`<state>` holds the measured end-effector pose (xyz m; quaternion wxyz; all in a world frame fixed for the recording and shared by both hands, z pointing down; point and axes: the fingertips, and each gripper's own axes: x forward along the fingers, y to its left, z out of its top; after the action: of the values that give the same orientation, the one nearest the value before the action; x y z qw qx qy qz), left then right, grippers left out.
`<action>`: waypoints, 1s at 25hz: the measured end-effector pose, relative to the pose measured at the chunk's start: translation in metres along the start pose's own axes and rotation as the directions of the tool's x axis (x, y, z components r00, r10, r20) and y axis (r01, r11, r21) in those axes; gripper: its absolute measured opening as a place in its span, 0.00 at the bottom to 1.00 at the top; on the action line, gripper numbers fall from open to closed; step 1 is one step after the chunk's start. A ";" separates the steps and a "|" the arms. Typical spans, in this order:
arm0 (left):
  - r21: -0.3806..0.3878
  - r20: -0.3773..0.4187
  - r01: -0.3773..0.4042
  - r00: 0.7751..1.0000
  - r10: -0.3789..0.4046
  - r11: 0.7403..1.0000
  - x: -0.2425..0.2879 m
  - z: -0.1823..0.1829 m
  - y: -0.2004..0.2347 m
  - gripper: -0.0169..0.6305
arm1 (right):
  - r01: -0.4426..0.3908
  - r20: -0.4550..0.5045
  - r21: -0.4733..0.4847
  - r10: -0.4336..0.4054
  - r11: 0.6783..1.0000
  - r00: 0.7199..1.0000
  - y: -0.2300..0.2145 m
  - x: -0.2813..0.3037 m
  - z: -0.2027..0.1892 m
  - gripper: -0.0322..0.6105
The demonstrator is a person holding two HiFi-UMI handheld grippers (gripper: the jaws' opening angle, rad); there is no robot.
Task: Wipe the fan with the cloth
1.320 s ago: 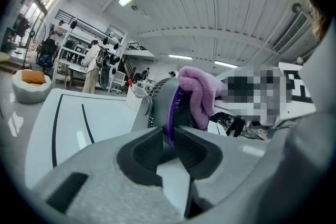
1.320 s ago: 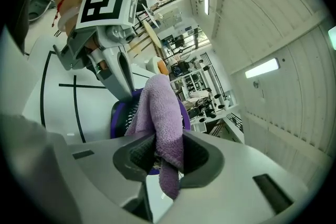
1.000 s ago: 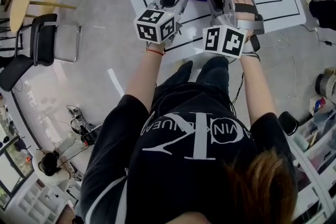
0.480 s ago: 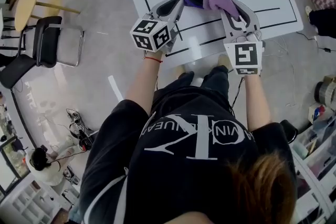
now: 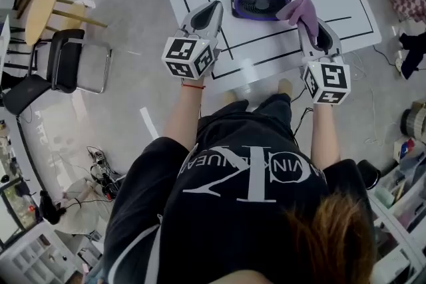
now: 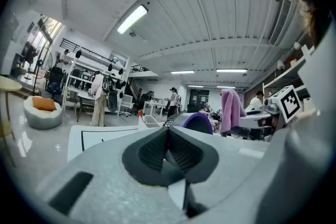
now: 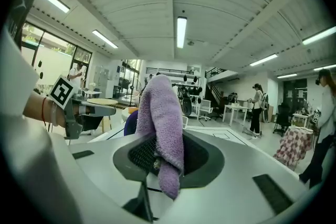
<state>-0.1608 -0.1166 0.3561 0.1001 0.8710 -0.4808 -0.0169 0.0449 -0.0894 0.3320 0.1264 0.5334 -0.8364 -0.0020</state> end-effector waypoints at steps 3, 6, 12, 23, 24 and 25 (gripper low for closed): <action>0.021 0.025 -0.041 0.999 0.040 0.999 -0.009 0.013 0.002 0.03 | 0.021 0.011 0.047 -0.022 0.999 1.000 -0.007 -0.006 -0.001 0.21; 0.043 0.042 -0.089 0.995 0.087 0.995 -0.019 0.021 0.004 0.03 | 0.028 0.013 0.067 -0.029 0.997 0.999 -0.009 -0.012 -0.004 0.21; 0.078 0.067 -0.114 0.992 0.109 0.990 -0.032 0.029 0.003 0.03 | 0.028 0.022 0.126 -0.031 0.992 0.999 -0.014 -0.021 -0.007 0.21; 0.105 0.065 -0.118 0.992 0.112 0.987 -0.045 0.030 0.006 0.03 | 0.032 0.027 0.134 -0.036 0.991 0.999 -0.011 -0.023 -0.015 0.21; 0.107 0.065 -0.119 0.992 0.112 0.987 -0.045 0.030 0.006 0.03 | 0.032 0.026 0.125 -0.035 0.992 0.999 -0.010 -0.023 -0.016 0.21; 0.107 0.066 -0.119 0.991 0.113 0.987 -0.046 0.030 0.006 0.03 | 0.032 0.025 0.117 -0.035 0.993 0.999 -0.009 -0.023 -0.016 0.21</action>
<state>-0.1944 -0.0864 0.3250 0.0380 0.8448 -0.5336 -0.0101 0.0655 -0.0704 0.3417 0.0835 0.5537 -0.8277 0.0373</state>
